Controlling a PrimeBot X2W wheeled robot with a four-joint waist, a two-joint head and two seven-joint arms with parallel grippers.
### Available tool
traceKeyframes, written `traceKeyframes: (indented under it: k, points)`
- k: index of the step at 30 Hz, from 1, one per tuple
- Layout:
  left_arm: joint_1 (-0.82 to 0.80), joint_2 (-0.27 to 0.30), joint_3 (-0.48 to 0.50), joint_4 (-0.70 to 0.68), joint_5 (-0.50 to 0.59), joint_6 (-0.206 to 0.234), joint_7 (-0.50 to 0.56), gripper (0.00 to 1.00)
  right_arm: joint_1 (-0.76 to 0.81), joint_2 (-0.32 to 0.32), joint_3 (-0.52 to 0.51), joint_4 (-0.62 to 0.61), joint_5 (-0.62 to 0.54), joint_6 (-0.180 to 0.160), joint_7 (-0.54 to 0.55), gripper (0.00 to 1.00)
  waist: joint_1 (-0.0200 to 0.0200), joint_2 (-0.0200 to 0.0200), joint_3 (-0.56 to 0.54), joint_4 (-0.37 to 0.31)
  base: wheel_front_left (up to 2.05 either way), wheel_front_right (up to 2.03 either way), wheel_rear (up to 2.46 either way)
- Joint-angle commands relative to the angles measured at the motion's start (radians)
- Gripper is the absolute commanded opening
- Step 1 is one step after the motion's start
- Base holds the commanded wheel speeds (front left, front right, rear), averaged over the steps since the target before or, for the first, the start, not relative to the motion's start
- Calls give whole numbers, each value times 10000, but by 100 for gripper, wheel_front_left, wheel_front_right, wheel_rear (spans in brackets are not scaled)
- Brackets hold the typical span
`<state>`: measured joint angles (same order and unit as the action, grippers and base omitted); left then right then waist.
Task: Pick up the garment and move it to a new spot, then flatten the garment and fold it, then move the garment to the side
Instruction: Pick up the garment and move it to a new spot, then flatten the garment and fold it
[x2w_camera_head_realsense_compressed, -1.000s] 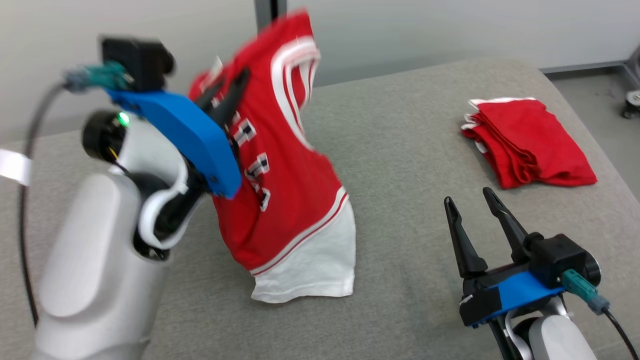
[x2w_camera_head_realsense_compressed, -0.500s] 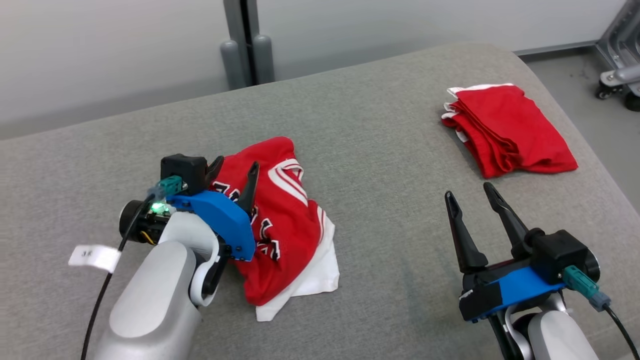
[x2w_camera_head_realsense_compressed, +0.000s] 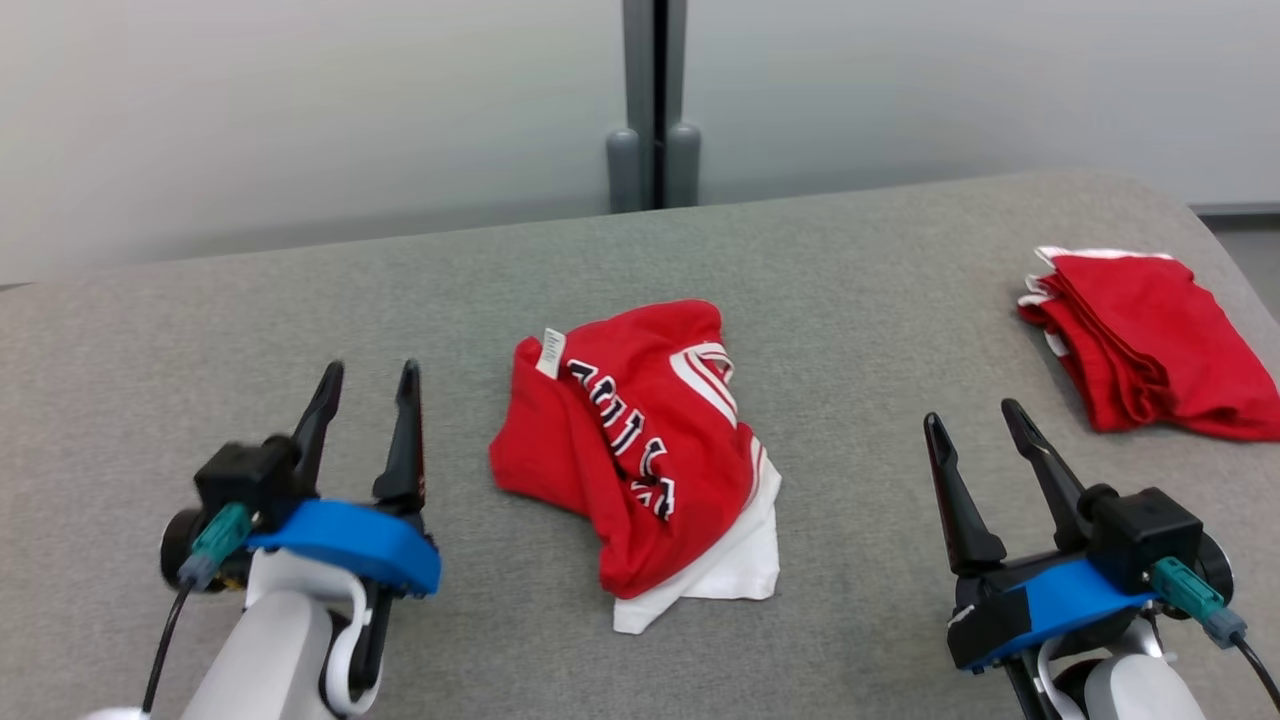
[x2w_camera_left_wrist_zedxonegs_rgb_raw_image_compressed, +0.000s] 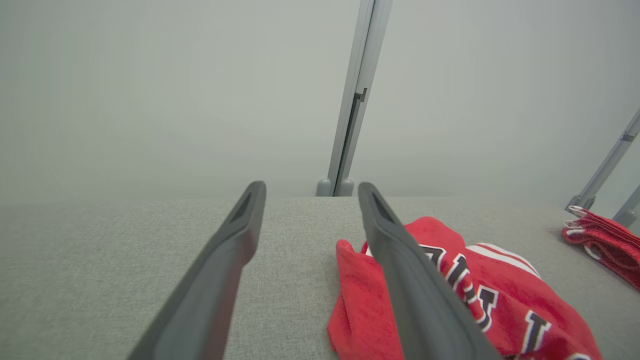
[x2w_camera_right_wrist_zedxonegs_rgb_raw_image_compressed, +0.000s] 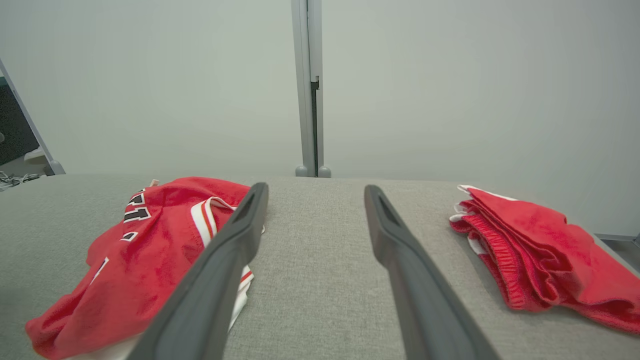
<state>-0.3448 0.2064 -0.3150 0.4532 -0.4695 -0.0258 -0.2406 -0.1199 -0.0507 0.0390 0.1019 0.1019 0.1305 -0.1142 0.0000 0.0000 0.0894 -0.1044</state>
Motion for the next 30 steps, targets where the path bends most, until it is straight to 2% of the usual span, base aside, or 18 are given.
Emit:
traceKeyframes:
  k: [1, 10, 15, 30]
  points:
    - [194, 80, 100, -107, -35, 78, -78, 100, 169, 0, -34, -40, -23, 5, 55, 100, 0, 0, -28, 107, 0, 0, 0]
    - [2231, 528, 1071, -1309, 90, 661, -252, 100, 682, 1, -199, 201, 193, 5, 126, 100, 0, 0, -529, 436, 0, 0, 0]
    - [2999, 648, 1335, -1591, 7, 722, -252, 100, 899, 0, -355, 523, 224, 5, 132, 100, 0, 0, -752, 422, 0, 0, 0]
    - [3433, 706, 1262, -2267, -71, 954, -79, 100, 875, 0, -387, 893, 210, 5, 112, 100, 0, 0, -879, 435, 0, 0, 0]
